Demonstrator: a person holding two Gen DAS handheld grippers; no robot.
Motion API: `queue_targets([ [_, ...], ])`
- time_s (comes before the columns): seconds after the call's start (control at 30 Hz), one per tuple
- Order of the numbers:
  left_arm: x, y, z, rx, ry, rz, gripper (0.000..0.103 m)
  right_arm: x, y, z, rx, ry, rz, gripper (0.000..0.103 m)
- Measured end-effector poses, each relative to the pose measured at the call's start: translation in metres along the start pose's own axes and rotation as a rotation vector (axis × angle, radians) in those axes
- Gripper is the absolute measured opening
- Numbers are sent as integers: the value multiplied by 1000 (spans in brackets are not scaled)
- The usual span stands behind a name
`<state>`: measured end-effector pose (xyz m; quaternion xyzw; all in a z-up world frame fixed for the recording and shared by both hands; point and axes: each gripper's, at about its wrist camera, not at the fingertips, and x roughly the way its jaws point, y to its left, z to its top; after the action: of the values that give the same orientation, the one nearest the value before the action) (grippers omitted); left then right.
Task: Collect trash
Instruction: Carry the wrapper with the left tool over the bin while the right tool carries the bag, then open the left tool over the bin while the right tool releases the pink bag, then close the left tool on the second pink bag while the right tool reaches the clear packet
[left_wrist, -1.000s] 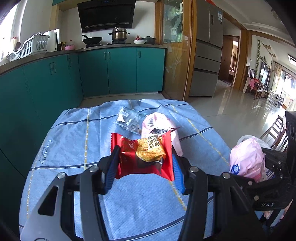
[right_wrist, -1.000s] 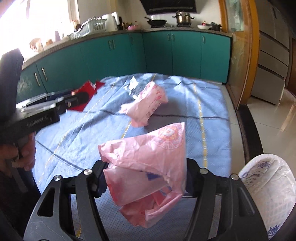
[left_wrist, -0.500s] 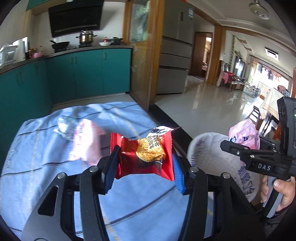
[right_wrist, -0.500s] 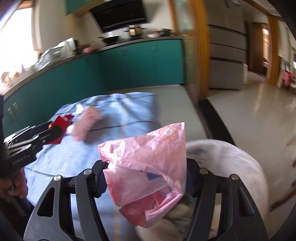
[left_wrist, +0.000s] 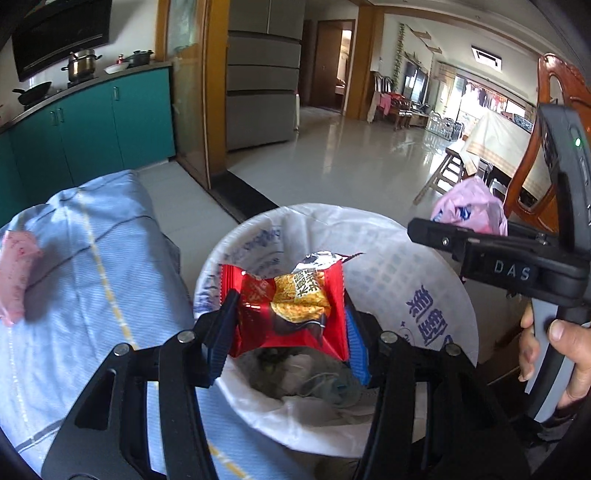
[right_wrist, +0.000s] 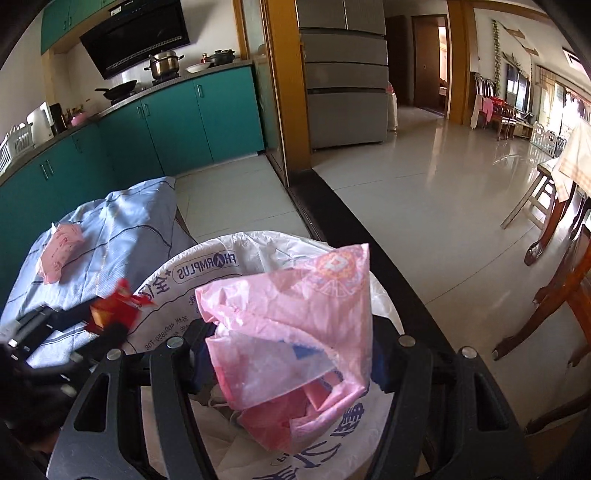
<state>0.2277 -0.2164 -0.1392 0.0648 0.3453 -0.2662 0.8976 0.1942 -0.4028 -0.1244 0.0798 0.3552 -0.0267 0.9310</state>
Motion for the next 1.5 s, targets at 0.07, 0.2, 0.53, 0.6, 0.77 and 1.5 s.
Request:
queue_targets([
  [0.07, 7, -5, 0, 2, 9, -6, 54, -2, -4, 0, 9, -3, 3, 64],
  [0.2, 15, -12, -3, 10, 12, -6, 54, -6, -5, 2, 22, -8, 13, 64],
  [0.53, 20, -20, -7, 48, 22, 25, 54, -7, -3, -3, 0, -5, 4, 64],
  [0.6, 20, -21, -7, 53, 22, 32, 55, -5, -2, -3, -4, -2, 5, 64],
  [0.77, 19, -23, -8, 62, 13, 49, 65, -3, 4, -4, -29, 6, 0, 66],
  [1.5, -36, 75, 8, -114, -40, 325, 77, -6, 70, 29, -49, -76, 114, 85],
])
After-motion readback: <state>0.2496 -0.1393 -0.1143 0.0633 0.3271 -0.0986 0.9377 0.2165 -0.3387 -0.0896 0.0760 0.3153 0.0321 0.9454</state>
